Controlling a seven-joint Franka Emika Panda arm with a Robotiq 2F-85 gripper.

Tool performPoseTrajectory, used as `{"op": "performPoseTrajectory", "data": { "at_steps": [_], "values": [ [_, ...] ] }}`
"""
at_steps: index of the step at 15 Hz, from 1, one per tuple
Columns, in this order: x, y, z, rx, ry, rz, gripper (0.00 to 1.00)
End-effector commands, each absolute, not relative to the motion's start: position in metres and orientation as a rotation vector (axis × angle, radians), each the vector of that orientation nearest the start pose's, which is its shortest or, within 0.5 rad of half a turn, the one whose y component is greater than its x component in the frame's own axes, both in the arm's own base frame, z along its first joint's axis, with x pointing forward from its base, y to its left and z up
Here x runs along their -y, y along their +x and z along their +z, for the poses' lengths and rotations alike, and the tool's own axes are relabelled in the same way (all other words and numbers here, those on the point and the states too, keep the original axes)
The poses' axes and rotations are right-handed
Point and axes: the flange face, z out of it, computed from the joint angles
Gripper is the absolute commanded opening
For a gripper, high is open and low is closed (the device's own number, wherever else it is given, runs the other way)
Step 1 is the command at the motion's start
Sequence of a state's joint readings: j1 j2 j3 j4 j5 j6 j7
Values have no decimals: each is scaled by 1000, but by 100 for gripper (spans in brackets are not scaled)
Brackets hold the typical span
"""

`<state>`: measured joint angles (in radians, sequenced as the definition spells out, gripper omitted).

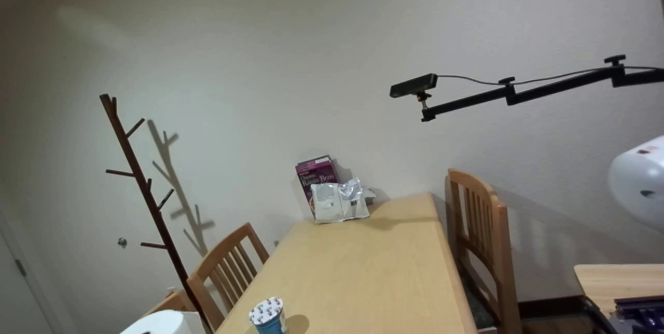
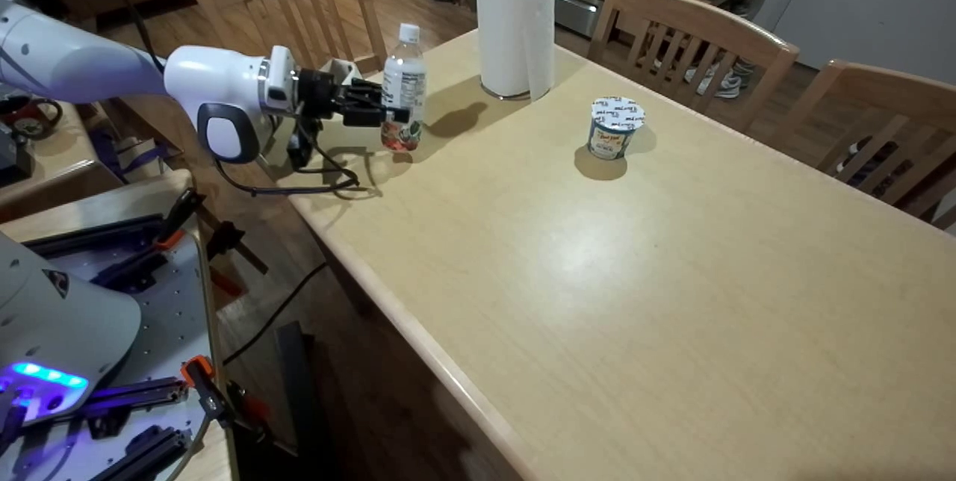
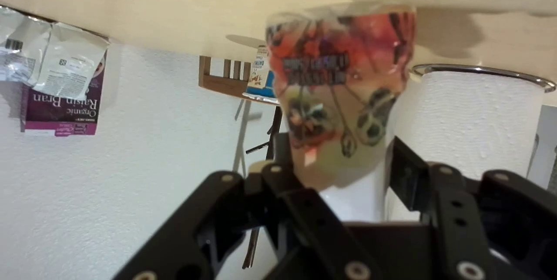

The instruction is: Move the tissue roll to the top left corner of the table and put the bottle on the chair on the table

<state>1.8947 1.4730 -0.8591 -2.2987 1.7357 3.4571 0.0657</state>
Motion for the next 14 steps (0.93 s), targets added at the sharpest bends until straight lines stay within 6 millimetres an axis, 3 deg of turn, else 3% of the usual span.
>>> {"op": "performPoseTrajectory", "data": {
  "at_steps": [1, 4, 6, 10, 14],
  "values": [
    [-224, 380, 107, -513, -2754, -1896, 73],
    [-233, 375, 100, -586, -2715, -1831, 92],
    [-236, 372, 97, -611, -2703, -1805, 100],
    [-239, 365, 90, -623, -2712, -1762, 100],
    [-227, 362, 82, -683, -2805, -1615, 100]
  ]
}}
